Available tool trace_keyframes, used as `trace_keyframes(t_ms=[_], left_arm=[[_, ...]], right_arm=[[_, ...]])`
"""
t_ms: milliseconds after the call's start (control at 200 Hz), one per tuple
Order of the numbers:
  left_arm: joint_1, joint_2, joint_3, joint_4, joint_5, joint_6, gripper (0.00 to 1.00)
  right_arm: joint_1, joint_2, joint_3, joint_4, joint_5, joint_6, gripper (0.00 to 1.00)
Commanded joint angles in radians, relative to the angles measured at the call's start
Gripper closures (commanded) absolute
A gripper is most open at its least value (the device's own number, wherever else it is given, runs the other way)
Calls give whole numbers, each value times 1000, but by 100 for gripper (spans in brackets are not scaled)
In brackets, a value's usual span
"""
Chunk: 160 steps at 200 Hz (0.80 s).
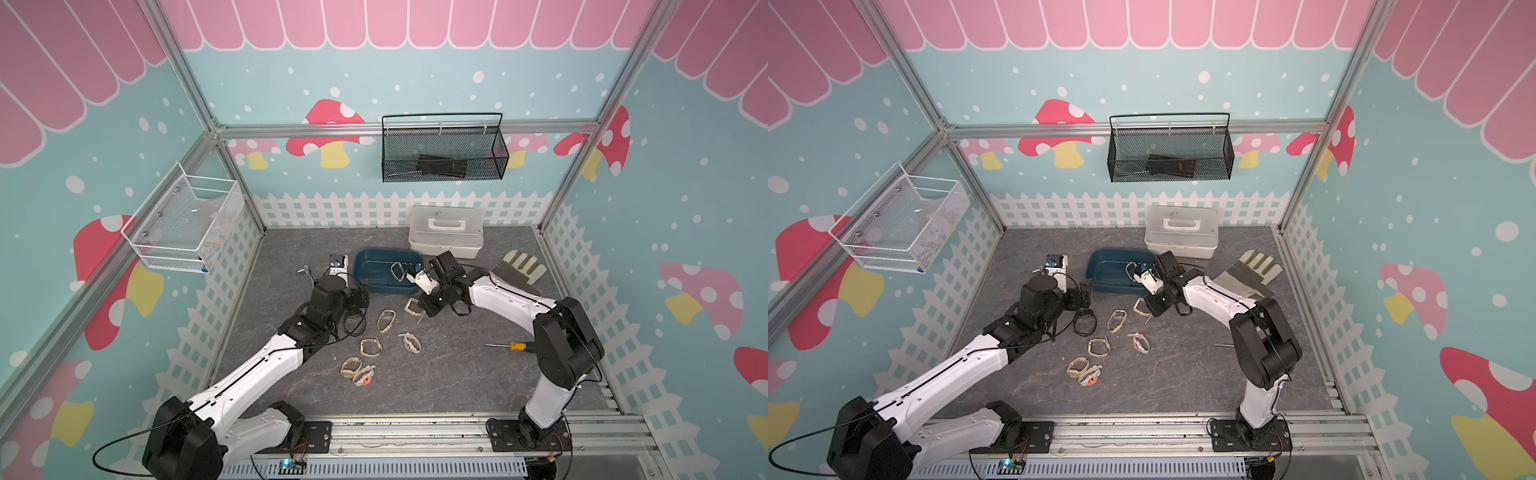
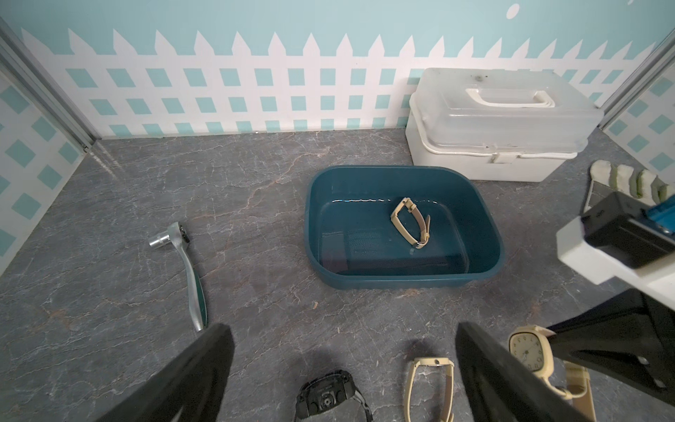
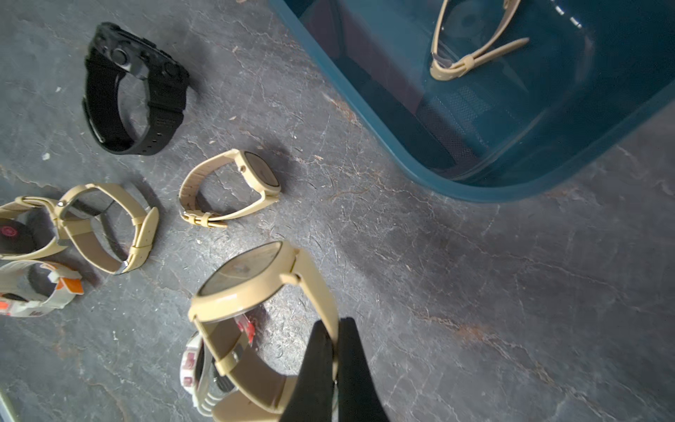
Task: Put the watch into the storage box
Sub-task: Place the watch in the storage box.
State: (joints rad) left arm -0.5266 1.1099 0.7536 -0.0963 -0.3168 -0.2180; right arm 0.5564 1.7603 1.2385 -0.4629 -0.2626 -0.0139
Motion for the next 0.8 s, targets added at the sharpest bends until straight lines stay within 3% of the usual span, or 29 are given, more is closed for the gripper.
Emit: trace_keyframes(t_ms=[0, 400, 590, 795], left_arm=[[-6, -29, -29, 3, 17, -20, 3], [-7, -60, -31, -3, 29, -38, 2], [-10, -73, -28, -17, 26, -43, 3], [-13, -112, -31, -26, 15, -47, 3]], right_arm=[[4, -37, -17, 5, -7, 8, 100], [3, -200, 6, -10, -4, -4, 100], [4, -176, 148, -38, 21, 0, 100], [3, -29, 404, -83, 22, 20, 100]])
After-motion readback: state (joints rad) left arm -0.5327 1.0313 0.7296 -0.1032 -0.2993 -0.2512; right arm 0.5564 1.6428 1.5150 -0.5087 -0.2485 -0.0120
